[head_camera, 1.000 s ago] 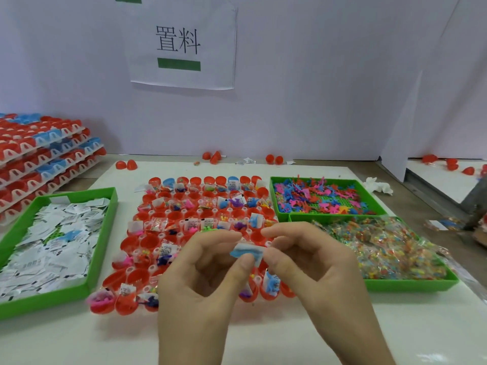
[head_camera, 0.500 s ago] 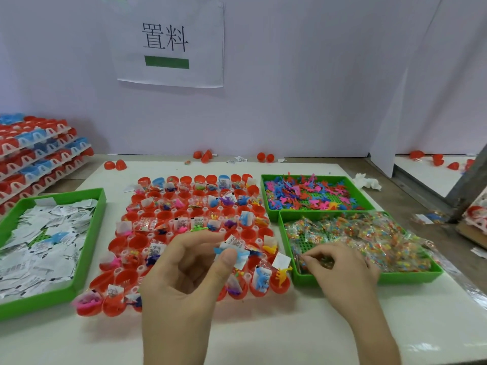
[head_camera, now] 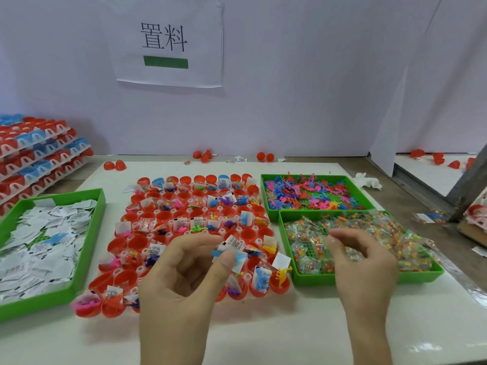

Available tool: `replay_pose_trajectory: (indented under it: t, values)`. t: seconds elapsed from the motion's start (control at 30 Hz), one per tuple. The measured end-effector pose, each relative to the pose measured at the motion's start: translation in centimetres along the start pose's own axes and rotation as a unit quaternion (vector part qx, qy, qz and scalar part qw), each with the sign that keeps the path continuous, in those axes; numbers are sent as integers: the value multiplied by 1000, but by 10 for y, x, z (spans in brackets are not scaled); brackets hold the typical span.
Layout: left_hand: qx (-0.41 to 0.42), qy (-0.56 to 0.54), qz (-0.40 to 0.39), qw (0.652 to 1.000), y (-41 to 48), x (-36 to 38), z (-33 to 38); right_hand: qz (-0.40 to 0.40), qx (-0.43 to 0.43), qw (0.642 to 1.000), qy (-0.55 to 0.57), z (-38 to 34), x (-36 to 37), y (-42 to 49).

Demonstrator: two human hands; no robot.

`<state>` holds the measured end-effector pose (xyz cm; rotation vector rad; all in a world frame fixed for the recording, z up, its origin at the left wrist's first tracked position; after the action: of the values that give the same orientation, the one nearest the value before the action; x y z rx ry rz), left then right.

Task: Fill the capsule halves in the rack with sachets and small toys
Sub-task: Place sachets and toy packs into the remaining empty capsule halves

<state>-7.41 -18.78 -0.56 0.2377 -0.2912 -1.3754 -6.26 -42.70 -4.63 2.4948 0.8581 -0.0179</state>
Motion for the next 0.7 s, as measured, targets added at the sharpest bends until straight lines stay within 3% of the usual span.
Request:
replay_pose_trajectory:
  t: [0.23,0.6,0.7]
  values:
    - [-9,2,-5,1000,-1,1,0,53,-40,996,58,-2,-2,1]
    - [-2,1,-14,1000,-2,5,-1,66,7,985,159,9,-2,2]
    - [-4,-1,-11,1000,-1,5,-1,51,40,968,244,-9,-3,1]
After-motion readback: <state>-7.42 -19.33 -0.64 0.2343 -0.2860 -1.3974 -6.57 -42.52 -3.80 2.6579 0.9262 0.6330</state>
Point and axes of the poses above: each hand's wrist, its own y-axis towards the middle knuckle, its own x-axis out of the palm, z = x × y, the point moved 3 cm from there along y, towards the middle knuckle, and after that the axes turned 4 degrees about y, right-handed, at the moved point
